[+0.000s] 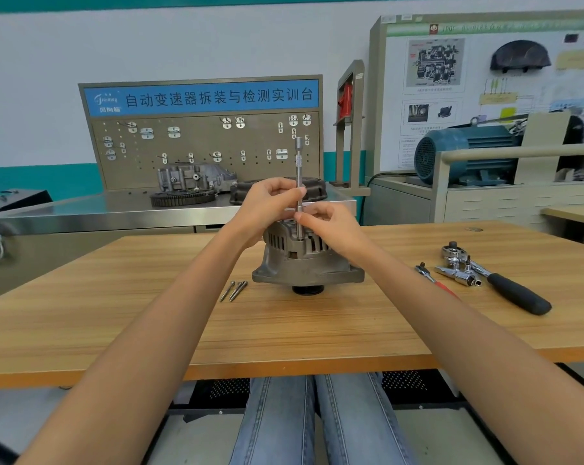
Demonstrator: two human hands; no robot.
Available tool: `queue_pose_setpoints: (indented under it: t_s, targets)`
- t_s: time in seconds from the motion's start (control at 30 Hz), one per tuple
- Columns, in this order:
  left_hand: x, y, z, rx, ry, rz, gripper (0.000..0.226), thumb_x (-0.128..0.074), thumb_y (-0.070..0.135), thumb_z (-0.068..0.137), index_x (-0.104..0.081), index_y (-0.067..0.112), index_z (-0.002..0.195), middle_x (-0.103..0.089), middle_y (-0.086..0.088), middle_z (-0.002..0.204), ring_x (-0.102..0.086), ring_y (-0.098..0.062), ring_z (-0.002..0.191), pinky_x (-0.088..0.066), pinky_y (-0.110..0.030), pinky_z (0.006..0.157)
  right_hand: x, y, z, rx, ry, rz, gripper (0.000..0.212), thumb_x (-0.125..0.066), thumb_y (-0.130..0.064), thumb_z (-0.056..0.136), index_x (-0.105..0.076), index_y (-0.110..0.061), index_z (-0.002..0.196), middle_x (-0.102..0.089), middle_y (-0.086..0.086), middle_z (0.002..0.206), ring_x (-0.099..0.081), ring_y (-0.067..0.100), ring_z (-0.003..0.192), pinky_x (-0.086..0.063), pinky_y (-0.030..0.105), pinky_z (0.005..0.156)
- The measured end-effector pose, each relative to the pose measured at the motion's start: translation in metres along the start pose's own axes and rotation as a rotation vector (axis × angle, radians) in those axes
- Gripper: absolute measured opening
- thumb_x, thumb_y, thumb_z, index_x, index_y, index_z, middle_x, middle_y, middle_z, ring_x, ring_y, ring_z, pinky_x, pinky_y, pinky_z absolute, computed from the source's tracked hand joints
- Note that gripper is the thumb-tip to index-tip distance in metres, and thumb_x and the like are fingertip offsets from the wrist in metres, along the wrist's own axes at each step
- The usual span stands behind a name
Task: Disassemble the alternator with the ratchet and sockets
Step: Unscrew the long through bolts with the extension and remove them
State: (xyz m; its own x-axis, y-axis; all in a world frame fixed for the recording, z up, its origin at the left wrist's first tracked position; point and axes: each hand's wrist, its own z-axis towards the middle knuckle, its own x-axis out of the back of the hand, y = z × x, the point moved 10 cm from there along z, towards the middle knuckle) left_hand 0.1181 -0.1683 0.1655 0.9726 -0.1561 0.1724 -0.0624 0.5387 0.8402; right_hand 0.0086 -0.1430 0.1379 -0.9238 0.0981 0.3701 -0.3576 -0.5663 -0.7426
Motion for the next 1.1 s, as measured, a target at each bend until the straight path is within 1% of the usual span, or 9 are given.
queue_pose_setpoints:
  t_s: [0.2, 0.33, 0.43, 0.57, 0.63, 0.7, 0.83, 0.97, 1.1]
  targets:
    - [-0.0008, 0.0003, -0.0013, 0.007, 0.0, 0.013, 0.004, -0.063, 0.012, 0.091, -0.065, 0.015, 0.09, -0.063, 0.002, 0.079, -0.065, -0.003, 0.07, -0.054, -0.021, 0.068, -0.0012, -0.0001, 0.0005, -0.003, -0.004, 0.001, 0.022, -0.055, -0.024, 0.094, -0.066, -0.017, 0.112, -0.067, -0.007, 0.087, -0.058, -0.007, 0.073, -0.043, 0.006, 0.063]
    - [0.0003, 0.0008, -0.0012, 0.013, 0.005, 0.014, 0.005, -0.065, 0.013, 0.089, -0.062, 0.014, 0.086, -0.061, 0.003, 0.074, -0.063, -0.005, 0.068, -0.053, -0.023, 0.068, -0.0009, 0.0019, 0.0009, -0.01, 0.009, 0.009, 0.027, -0.061, -0.029, 0.091, -0.064, -0.015, 0.113, -0.065, -0.01, 0.094, -0.059, -0.001, 0.087, -0.044, 0.003, 0.064]
    - [0.0006, 0.001, -0.001, 0.009, 0.006, 0.004, 0.005, -0.065, 0.013, 0.089, -0.061, 0.014, 0.088, -0.061, 0.003, 0.074, -0.064, -0.007, 0.07, -0.054, -0.024, 0.07, 0.001, 0.0037, 0.0018, -0.017, 0.025, 0.008, 0.021, -0.063, -0.029, 0.089, -0.064, -0.015, 0.104, -0.066, -0.003, 0.094, -0.061, 0.008, 0.089, -0.046, 0.012, 0.07]
    - [0.0001, 0.0007, -0.0007, 0.011, 0.003, 0.011, 0.013, -0.062, 0.013, 0.091, -0.062, 0.01, 0.104, -0.062, 0.002, 0.083, -0.065, -0.005, 0.075, -0.056, -0.024, 0.073, 0.0002, 0.0021, 0.0005, -0.005, 0.01, 0.002, 0.01, -0.059, -0.027, 0.092, -0.064, -0.024, 0.101, -0.064, -0.014, 0.087, -0.059, -0.005, 0.081, -0.04, 0.007, 0.065]
    - [-0.0003, 0.0011, -0.0008, 0.008, 0.003, 0.025, 0.01, -0.061, 0.012, 0.091, -0.064, 0.012, 0.101, -0.063, 0.001, 0.084, -0.065, -0.005, 0.076, -0.055, -0.023, 0.072, 0.0005, 0.0016, 0.0001, -0.005, 0.011, 0.011, 0.009, -0.057, -0.026, 0.093, -0.063, -0.029, 0.098, -0.063, -0.017, 0.086, -0.058, -0.009, 0.078, -0.04, 0.006, 0.063]
    - [-0.0011, 0.0011, -0.0012, 0.006, -0.003, 0.033, 0.005, -0.062, 0.012, 0.091, -0.064, 0.013, 0.096, -0.062, 0.001, 0.083, -0.065, -0.006, 0.076, -0.055, -0.023, 0.072, -0.0001, 0.002, 0.0006, -0.006, 0.007, 0.016, 0.011, -0.056, -0.024, 0.093, -0.064, -0.03, 0.099, -0.063, -0.017, 0.085, -0.058, -0.008, 0.078, -0.041, 0.006, 0.064]
    - [0.0004, 0.0011, -0.002, 0.005, 0.003, 0.028, 0.005, -0.065, 0.013, 0.089, -0.06, 0.015, 0.088, -0.061, 0.002, 0.077, -0.064, -0.008, 0.072, -0.055, -0.024, 0.071, -0.0015, 0.002, 0.0012, -0.002, 0.012, 0.021, 0.021, -0.061, -0.027, 0.091, -0.064, -0.017, 0.109, -0.063, -0.014, 0.09, -0.058, -0.004, 0.086, -0.042, 0.003, 0.063]
    - [0.0005, 0.0015, -0.0026, -0.002, 0.009, 0.027, 0.01, -0.068, 0.016, 0.087, -0.058, 0.017, 0.087, -0.061, 0.002, 0.076, -0.063, -0.009, 0.071, -0.054, -0.024, 0.069, -0.0001, 0.0037, 0.0019, -0.009, 0.021, 0.022, 0.015, -0.063, -0.028, 0.089, -0.064, -0.017, 0.099, -0.064, -0.007, 0.088, -0.059, 0.003, 0.082, -0.044, 0.009, 0.066]
    - [-0.0012, 0.002, -0.0026, -0.001, -0.001, 0.013, 0.005, -0.065, 0.013, 0.089, -0.062, 0.016, 0.092, -0.061, 0.002, 0.079, -0.065, -0.002, 0.069, -0.055, -0.022, 0.07, 0.0005, 0.0006, 0.0018, 0.003, 0.017, -0.014, 0.004, -0.058, -0.027, 0.092, -0.062, -0.027, 0.092, -0.063, -0.013, 0.086, -0.057, -0.003, 0.08, -0.04, 0.009, 0.065]
